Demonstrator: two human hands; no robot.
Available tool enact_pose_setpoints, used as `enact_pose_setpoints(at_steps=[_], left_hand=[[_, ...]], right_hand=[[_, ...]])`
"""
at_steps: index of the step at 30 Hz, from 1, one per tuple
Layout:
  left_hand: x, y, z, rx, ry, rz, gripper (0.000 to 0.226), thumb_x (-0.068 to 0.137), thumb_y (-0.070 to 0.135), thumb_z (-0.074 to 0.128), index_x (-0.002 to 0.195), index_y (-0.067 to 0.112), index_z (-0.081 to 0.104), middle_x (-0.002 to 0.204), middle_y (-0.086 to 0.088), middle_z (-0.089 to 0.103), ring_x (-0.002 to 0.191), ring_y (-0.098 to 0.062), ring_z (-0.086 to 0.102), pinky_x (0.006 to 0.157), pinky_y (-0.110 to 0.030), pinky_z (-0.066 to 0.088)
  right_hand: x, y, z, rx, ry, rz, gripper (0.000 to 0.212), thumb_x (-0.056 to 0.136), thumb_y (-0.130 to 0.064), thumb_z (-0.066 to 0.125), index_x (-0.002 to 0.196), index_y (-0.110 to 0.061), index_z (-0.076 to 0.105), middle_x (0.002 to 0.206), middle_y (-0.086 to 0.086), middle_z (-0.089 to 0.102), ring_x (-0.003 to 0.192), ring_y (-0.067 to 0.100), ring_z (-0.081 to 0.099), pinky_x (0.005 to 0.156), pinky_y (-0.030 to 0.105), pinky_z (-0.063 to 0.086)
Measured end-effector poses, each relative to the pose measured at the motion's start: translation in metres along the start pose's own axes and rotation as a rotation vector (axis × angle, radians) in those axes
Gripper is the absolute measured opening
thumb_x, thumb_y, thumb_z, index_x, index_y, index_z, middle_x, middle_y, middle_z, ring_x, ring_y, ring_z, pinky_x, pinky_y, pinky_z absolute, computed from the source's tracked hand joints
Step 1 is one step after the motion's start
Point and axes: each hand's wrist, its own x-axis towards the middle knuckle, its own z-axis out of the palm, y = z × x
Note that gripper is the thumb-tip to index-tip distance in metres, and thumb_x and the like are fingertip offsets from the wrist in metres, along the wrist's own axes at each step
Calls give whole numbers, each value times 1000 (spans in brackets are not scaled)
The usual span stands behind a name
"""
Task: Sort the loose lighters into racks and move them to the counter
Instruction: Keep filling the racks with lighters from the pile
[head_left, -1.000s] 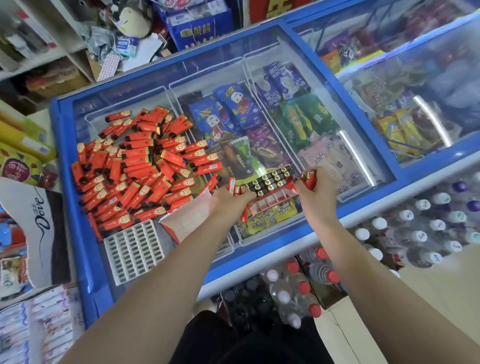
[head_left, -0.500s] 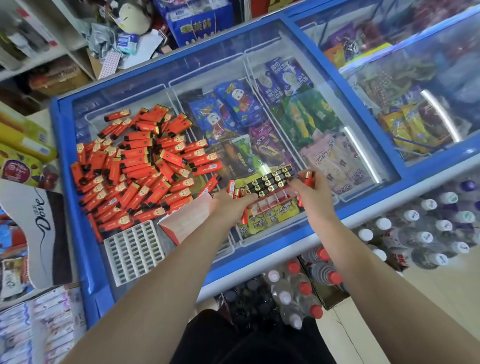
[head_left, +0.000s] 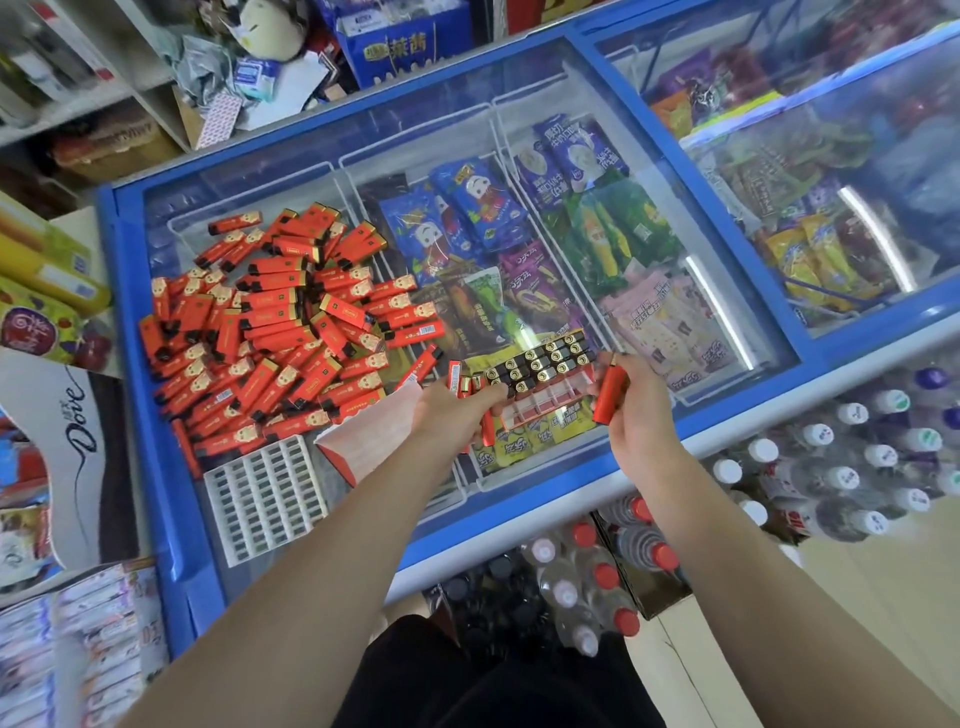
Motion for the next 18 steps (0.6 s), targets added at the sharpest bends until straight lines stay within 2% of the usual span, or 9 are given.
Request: enact_pose_setpoints(at_steps=[2,4,5,7,9,10,13,16,18], left_hand=[[1,-2,-4,23,8,-18,24,90,32,76,80,11,72,65,-4,69,55,-15,54,55,-26,46],[2,-3,-8,34,13,-28,26,91,33,76,78,10,74,61,1,66,52,-13,53,49,-22,43],[2,-4,-11,41,18,-33,28,90,35,76,82,8,75,61,-1,64,52,-14,53,48,-22,42],[2,-5,-14,40,31,-43,30,88,35,77,87,6,74,62,-4,61,49,-12,52,44,-20,41],[0,-5,-17,20,33,-58,26,90,31,76,83,6,74,59,-4,57,44,-10,49,40,-17,39],[-2,-5,-19,13,31,-62,26,91,30,75,82,6,75,58,-3,55,44,-10,49,40,-16,39],[-3,-6,-21,10,12,-57,27,91,31,75,84,5,76,62,-7,55,46,-12,49,43,-19,40],[-5,-9,-22,0,7,-58,29,91,33,76,85,5,76,63,-3,61,49,-12,49,46,-21,41],[-5,-11,-22,-8,2,-48,30,91,34,77,89,4,77,63,0,65,52,-13,49,46,-20,41]], right_hand=[[-4,2,0,-54,30,-1,15,101,-16,49,103,-11,63,80,3,68,82,23,63,72,36,48],[-11,5,0,-148,72,-67,15,100,-15,53,102,-15,67,96,8,74,91,26,67,78,41,52],[-17,6,0,-169,80,-116,14,100,-14,56,106,-16,69,97,4,75,92,22,69,82,40,54],[-30,10,2,-211,62,-232,17,99,-7,61,114,-11,69,87,-6,75,88,9,69,85,28,55],[-40,16,3,-314,-12,-338,16,95,0,64,110,-6,68,75,-8,71,77,1,68,79,16,52],[-43,20,4,-365,-45,-362,16,94,0,66,108,-8,68,76,-6,72,76,3,69,78,17,53],[-46,28,10,-500,-162,-351,17,90,-1,69,103,-13,68,85,4,76,81,19,73,82,37,58],[-49,31,18,-553,-244,-332,19,89,7,66,102,-7,64,82,0,75,75,11,70,72,30,55],[-52,31,25,-590,-265,-332,24,88,9,63,100,-12,65,83,-2,75,79,12,73,75,31,57]])
